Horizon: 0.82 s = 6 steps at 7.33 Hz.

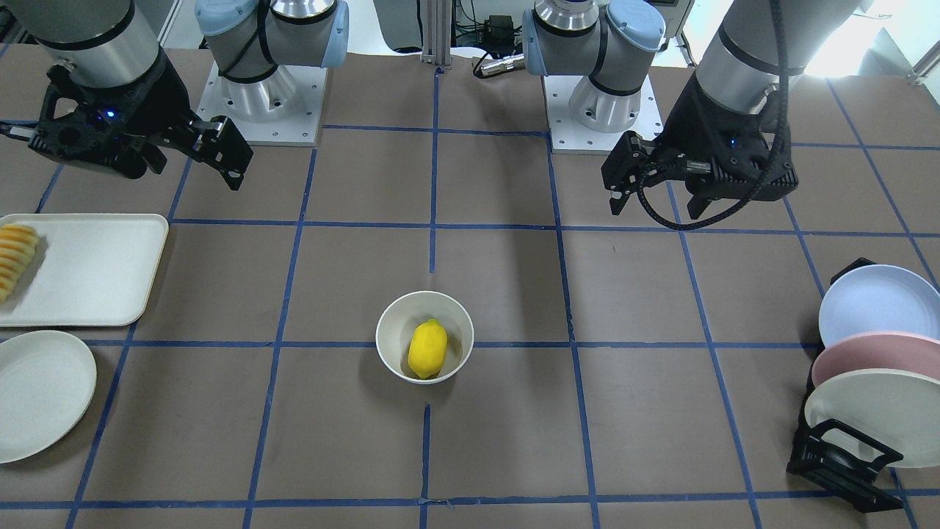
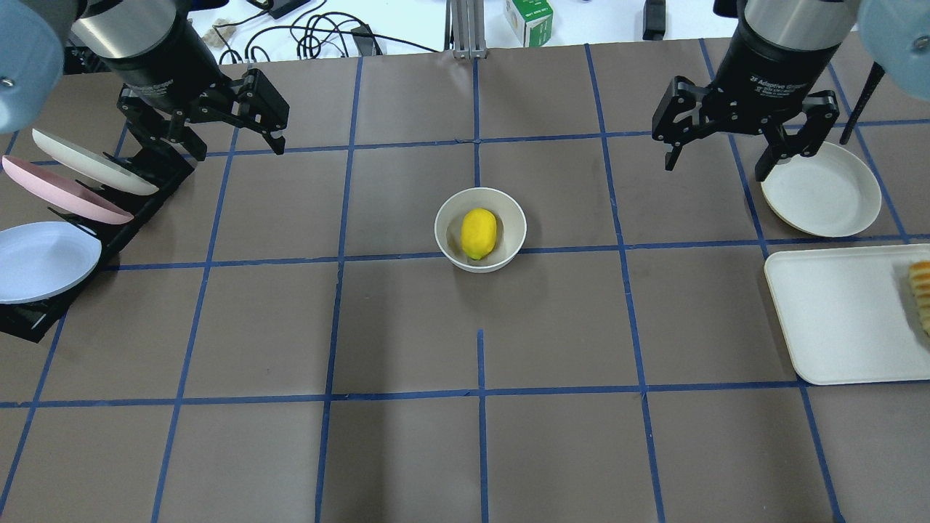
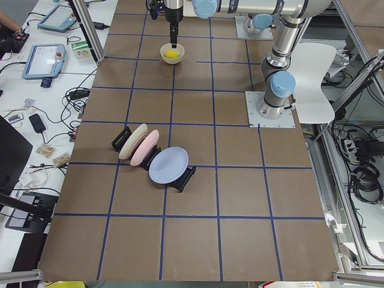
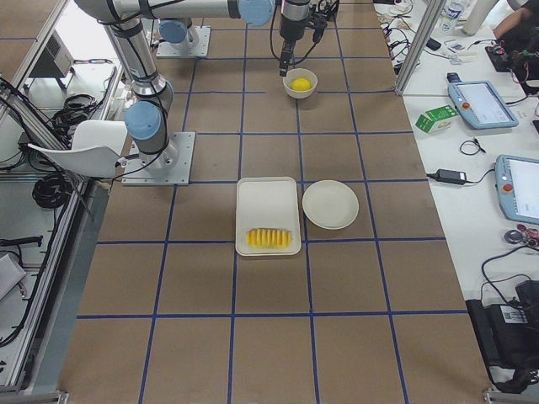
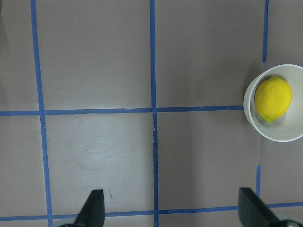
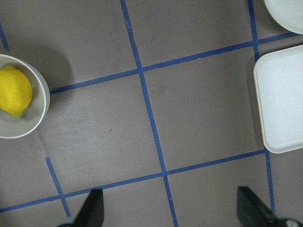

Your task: Place bowl and put lemon in it

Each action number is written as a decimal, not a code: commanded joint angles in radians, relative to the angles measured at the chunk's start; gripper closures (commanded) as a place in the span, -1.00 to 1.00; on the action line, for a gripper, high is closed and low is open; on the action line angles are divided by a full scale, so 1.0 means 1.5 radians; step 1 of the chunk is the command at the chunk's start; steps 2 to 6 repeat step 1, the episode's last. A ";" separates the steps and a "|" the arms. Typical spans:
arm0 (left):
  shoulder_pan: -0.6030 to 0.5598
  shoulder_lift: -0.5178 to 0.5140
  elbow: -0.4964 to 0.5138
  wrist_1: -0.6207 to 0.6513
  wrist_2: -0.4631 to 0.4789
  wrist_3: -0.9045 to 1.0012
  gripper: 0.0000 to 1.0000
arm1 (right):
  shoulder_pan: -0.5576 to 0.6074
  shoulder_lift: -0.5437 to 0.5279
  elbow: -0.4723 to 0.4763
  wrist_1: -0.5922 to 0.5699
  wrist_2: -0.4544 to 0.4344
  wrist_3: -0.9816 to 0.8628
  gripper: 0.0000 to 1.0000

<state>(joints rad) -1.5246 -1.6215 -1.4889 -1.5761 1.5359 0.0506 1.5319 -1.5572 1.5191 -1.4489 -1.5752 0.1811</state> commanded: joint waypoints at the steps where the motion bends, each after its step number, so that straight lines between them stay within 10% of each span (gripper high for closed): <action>1: -0.005 0.001 -0.005 0.000 0.036 -0.004 -1.00 | 0.000 -0.001 0.001 0.000 -0.002 -0.002 -1.00; 6: -0.005 0.001 -0.005 0.000 0.036 -0.004 -1.00 | 0.000 -0.001 0.001 0.000 -0.002 -0.002 -1.00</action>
